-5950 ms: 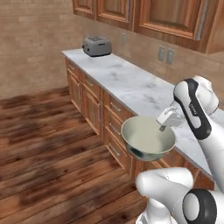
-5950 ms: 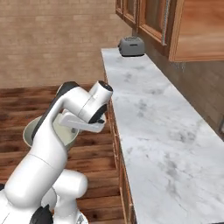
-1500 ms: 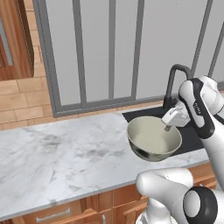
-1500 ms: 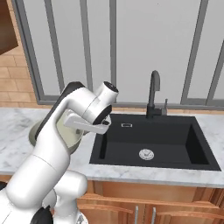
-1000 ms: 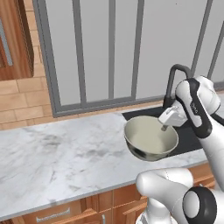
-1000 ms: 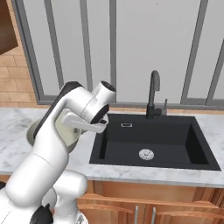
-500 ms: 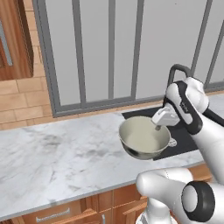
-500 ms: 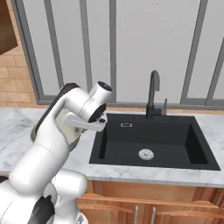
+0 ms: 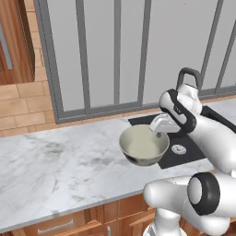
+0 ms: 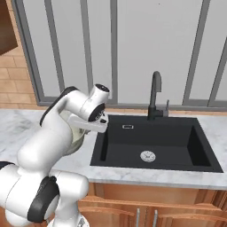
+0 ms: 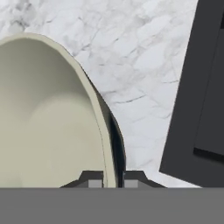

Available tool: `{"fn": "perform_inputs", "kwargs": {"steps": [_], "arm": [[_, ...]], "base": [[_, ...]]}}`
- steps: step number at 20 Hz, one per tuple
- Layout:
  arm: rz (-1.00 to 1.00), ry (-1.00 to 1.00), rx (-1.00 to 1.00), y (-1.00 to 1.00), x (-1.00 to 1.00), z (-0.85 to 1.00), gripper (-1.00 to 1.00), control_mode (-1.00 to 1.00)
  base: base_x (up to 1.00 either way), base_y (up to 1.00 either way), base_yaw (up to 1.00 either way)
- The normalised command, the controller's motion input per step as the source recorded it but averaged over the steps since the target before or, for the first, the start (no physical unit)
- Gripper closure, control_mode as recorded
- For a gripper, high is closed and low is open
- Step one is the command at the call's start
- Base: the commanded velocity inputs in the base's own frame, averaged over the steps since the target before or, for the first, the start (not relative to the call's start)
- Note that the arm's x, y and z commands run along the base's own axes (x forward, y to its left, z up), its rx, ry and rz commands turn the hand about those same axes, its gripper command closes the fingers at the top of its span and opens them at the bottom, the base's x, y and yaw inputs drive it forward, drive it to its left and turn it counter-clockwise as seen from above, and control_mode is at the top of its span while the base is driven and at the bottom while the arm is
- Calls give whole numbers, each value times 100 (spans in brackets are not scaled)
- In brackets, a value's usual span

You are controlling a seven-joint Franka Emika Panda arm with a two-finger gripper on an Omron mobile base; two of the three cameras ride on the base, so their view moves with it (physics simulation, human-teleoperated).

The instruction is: Pick the cup and bowl from the counter and place them on the counter next to the sink.

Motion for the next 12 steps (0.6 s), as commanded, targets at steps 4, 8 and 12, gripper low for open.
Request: {"fn": "perform_inputs", "kwargs": {"steps": [4,8,12], "arm": [[-11,0,-1,17,9,-16,100,-100],[-10,0,0,22,11,-27,100,-100],[-7,1,-1,16,7,-16,100,-100]], "base": [[0,0,0],[0,0,0],[0,0,0]]}}
